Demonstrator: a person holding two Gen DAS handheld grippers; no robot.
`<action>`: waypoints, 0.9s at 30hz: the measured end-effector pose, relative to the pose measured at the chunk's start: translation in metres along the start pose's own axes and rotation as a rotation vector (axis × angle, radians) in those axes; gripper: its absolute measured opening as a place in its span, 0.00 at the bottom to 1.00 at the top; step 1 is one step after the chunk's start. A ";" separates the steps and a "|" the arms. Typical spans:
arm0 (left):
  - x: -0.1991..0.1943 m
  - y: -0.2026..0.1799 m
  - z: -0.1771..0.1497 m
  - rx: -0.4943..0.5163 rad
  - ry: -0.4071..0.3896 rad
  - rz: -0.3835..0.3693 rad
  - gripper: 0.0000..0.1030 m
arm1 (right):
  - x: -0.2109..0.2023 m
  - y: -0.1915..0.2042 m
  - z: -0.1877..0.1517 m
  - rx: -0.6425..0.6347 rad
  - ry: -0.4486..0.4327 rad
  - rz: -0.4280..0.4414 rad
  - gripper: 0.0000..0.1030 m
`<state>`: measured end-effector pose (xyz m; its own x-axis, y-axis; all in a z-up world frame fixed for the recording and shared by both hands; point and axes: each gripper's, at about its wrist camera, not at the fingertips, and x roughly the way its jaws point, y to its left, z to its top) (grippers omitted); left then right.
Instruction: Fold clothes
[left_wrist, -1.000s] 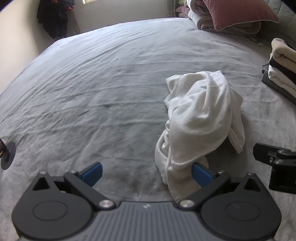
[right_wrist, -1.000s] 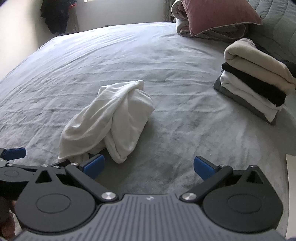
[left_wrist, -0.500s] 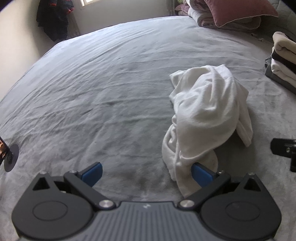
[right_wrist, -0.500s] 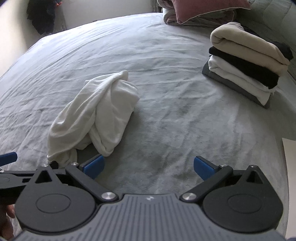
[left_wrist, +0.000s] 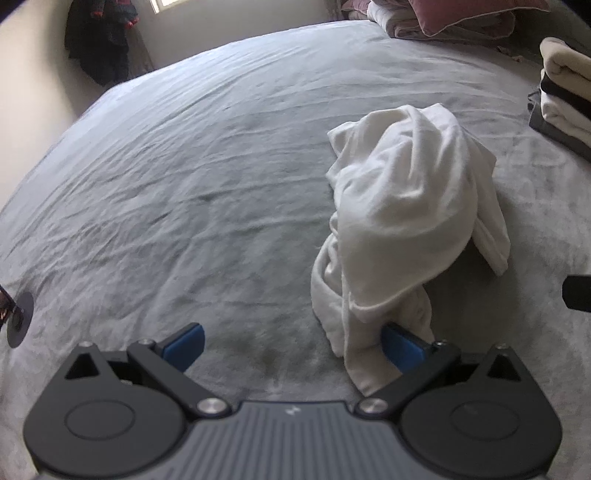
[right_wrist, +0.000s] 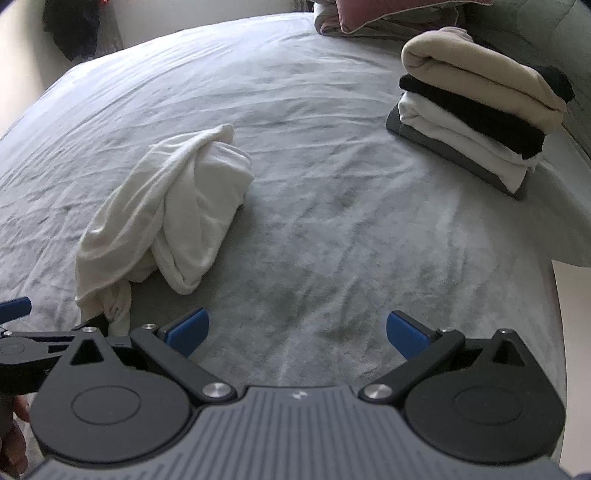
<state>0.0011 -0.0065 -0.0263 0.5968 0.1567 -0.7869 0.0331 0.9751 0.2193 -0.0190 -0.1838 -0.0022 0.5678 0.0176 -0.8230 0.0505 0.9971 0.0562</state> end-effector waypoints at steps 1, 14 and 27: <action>0.000 -0.002 -0.002 0.002 -0.006 0.004 1.00 | 0.001 0.000 -0.001 -0.001 0.008 0.003 1.00; 0.001 0.000 -0.017 -0.018 -0.098 -0.032 1.00 | 0.024 -0.012 -0.015 -0.009 0.135 0.031 1.00; -0.021 0.020 -0.013 0.028 -0.273 -0.185 0.99 | 0.019 -0.017 -0.039 -0.108 -0.006 0.090 1.00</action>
<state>-0.0212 0.0114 -0.0127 0.7711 -0.0744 -0.6323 0.1810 0.9778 0.1056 -0.0415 -0.1978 -0.0406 0.5711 0.1072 -0.8138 -0.0898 0.9936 0.0679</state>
